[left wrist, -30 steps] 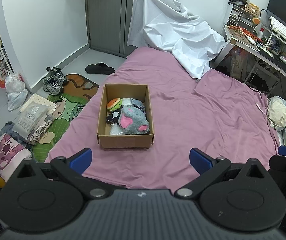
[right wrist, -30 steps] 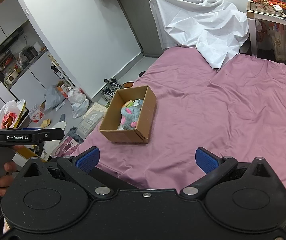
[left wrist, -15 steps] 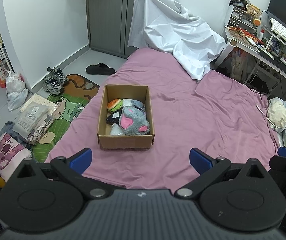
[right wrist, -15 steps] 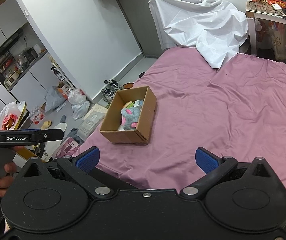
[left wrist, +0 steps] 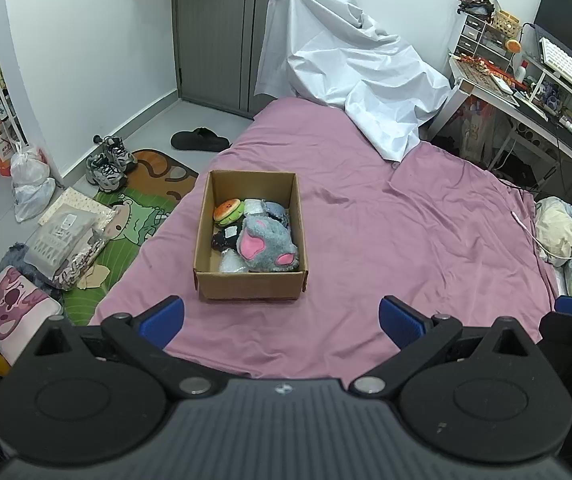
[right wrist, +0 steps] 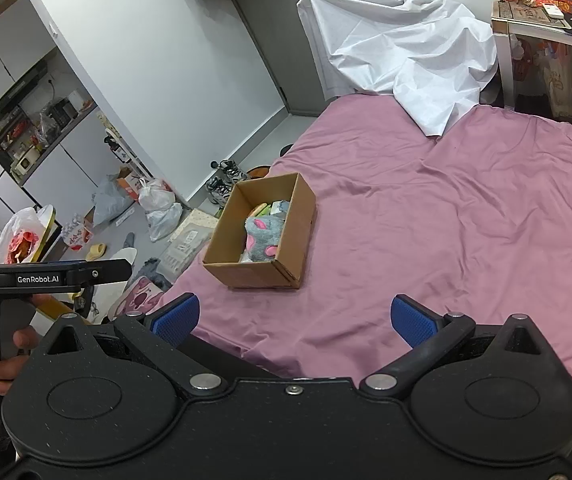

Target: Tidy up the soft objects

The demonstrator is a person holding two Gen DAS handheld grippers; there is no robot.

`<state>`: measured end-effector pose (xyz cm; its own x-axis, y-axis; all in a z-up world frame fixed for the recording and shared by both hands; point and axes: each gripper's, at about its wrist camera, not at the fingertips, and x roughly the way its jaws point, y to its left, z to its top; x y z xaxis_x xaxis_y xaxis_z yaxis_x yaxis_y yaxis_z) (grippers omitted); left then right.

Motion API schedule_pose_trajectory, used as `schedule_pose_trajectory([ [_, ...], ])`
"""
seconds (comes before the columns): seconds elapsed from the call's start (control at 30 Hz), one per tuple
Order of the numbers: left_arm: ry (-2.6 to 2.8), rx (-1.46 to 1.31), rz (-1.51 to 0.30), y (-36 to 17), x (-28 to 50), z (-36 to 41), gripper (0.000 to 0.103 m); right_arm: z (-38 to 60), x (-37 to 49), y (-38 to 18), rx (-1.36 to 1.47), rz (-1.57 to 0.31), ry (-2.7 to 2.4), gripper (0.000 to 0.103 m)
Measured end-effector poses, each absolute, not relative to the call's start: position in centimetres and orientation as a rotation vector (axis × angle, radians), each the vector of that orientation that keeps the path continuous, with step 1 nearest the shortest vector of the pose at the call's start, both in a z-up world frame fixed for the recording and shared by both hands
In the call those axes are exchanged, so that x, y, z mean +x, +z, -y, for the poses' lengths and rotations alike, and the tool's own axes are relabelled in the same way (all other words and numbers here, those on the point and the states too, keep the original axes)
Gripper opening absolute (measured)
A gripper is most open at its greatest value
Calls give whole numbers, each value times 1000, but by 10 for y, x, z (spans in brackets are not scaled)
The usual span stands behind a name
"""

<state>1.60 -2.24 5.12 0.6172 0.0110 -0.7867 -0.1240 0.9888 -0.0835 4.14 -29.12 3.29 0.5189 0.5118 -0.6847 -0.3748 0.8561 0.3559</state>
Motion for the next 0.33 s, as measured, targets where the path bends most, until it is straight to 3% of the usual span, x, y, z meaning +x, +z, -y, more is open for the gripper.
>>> schedule_pose_trajectory([
  [0.33, 70, -140, -913, 43, 19, 24, 103, 290, 40, 32, 186, -876, 541, 103],
])
